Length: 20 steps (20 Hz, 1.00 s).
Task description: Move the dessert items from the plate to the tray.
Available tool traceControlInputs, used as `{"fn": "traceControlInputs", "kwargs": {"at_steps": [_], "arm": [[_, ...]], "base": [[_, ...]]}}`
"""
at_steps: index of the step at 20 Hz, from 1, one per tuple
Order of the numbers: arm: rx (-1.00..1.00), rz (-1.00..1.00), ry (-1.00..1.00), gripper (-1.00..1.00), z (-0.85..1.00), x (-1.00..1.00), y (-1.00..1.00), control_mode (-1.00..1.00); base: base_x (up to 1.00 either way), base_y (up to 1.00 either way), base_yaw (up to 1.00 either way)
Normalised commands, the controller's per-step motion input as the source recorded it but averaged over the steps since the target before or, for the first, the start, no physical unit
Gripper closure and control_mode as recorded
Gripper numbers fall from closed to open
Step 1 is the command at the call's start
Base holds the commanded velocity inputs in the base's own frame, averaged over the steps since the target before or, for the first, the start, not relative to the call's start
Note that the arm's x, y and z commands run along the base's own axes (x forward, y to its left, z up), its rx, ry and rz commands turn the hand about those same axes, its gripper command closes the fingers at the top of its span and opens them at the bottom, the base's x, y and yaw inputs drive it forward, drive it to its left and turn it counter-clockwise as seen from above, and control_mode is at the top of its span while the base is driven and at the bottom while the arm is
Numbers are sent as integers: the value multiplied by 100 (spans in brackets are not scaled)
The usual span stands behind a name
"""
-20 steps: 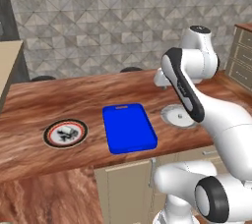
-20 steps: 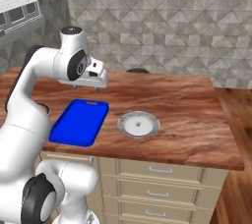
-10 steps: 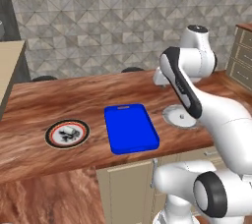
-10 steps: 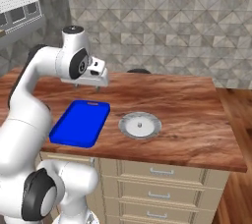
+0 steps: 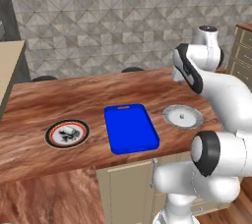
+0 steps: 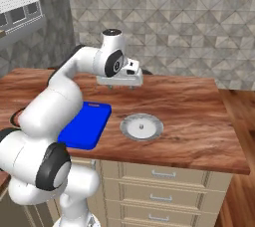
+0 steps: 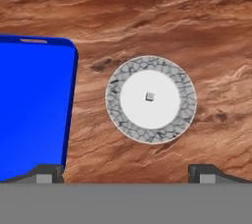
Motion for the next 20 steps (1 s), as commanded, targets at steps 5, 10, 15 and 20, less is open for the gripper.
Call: {"fn": "traceControlInputs", "kwargs": {"at_steps": [5, 10, 15, 20], "arm": [[-1, 0, -2, -100, -52, 33, -65, -100], [0, 0, 1, -100, -46, 19, -20, -100], [0, 0, 0, -100, -58, 34, -2, -100], [0, -16, 0, -100, -52, 16, 0, -100]], "base": [[0, 0, 0], [0, 0, 0], [0, 0, 0], [0, 0, 0]]}}
